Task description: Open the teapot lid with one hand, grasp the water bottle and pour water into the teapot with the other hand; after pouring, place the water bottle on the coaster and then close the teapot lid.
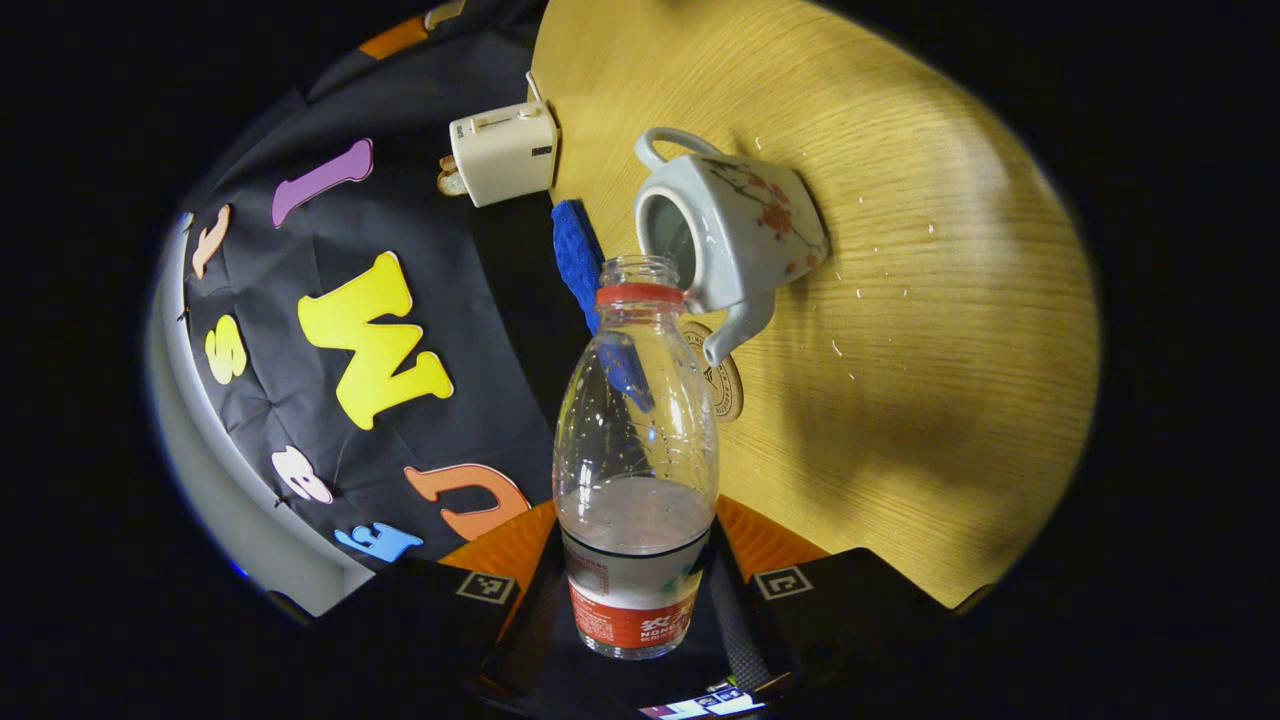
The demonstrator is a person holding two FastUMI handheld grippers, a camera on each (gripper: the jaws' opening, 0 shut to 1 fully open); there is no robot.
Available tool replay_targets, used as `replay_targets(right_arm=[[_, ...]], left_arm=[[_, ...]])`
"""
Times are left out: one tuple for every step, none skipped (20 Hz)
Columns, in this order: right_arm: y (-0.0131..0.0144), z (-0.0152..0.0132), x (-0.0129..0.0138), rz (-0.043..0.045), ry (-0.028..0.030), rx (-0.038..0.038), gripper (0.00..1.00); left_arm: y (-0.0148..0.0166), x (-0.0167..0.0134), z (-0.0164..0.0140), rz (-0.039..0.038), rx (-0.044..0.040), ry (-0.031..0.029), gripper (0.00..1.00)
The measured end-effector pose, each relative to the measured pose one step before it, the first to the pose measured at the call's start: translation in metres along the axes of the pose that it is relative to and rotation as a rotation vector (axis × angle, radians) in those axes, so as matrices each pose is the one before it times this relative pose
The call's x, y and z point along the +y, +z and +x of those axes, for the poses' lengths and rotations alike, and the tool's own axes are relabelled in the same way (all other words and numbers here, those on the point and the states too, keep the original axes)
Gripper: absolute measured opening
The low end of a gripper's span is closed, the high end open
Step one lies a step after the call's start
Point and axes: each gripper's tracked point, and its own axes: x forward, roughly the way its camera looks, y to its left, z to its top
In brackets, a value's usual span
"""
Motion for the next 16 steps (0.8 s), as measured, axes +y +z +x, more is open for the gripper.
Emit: replay_targets(right_arm=[[0.00070, -0.00038, 0.00018, 0.00056, 0.00149, 0.00007, 0.00], [-0.00048, -0.00009, -0.00045, -0.00168, 0.00160, 0.00040, 0.00], [0.00064, -0.00038, 0.00005, -0.00023, -0.00085, -0.00006, 0.00], [-0.00075, 0.00028, -0.00047, -0.00007, -0.00049, 0.00056, 0.00], [0.00035, 0.00028, -0.00012, 0.00058, 0.00043, 0.00048, 0.00], [-0.00044, -0.00040, -0.00010, 0.00072, 0.00073, 0.00113, 0.00], [0.00124, -0.00053, 0.00033, 0.00342, 0.00269, 0.00025, 0.00], [-0.00095, 0.00033, 0.00045, 0.00528, 0.00410, 0.00247, 0.00], [0.00026, -0.00012, 0.00093, 0.00586, 0.00509, 0.00154, 0.00], [-0.00058, -0.00001, -0.00052, 0.00333, 0.00051, 0.00126, 0.00], [-0.00033, 0.00010, -0.00061, 0.00033, -0.00135, 0.00260, 0.00], [-0.00032, -0.00015, -0.00057, 0.00029, -0.00112, 0.00091, 0.00], [0.00035, -0.00041, -0.00118, 0.00074, -0.00184, -0.00124, 0.00], [0.00076, 0.00013, -0.00075, 0.00039, -0.00235, -0.00095, 0.00], [0.00027, 0.00031, 0.00004, 0.00192, -0.00012, 0.00083, 0.00], [-0.00118, -0.00020, 0.00061, 0.00238, 0.00237, 0.00410, 0.00]], left_arm=[[0.00064, 0.00248, 0.00035, 0.01324, 0.00096, 0.00765, 0.71], [-0.00174, 0.00056, -0.00118, 0.01210, 0.00872, 0.00147, 0.71], [0.00007, 0.00105, -0.00073, 0.01282, 0.00400, -0.00182, 0.71], [0.00036, 0.00270, -0.00087, 0.02235, 0.00332, 0.00222, 0.72], [0.00157, 0.00229, -0.00034, 0.02991, 0.00237, 0.00722, 0.72], [-0.00085, -0.00035, -0.00009, 0.03328, 0.01052, -0.00039, 0.72], [0.00396, 0.00459, 0.00025, 0.04074, -0.00922, 0.01272, 0.71], [-0.00095, 0.00220, 0.00357, 0.01823, 0.00109, 0.00842, 0.71], [-0.00277, -0.00117, 0.00127, 0.00548, 0.00277, 0.00011, 0.71], [0.00049, 0.00005, 0.00030, 0.00134, 0.00159, -0.00055, 0.71], [0.00052, -0.00085, 0.00024, 0.00182, 0.00296, -0.00317, 0.71], [0.00069, 0.00012, -0.00052, 0.00192, -0.00003, -0.00081, 0.71], [-0.00039, 0.00021, -0.00030, 0.00298, 0.00341, -0.00177, 0.71], [-0.00062, 0.00007, -0.00002, 0.00290, 0.00087, -0.00060, 0.71], [-0.00002, 0.00054, -0.00021, 0.00470, 0.00316, 0.00104, 0.71], [0.00022, -0.00035, 0.00024, 0.00430, 0.00359, -0.00017, 0.71]])
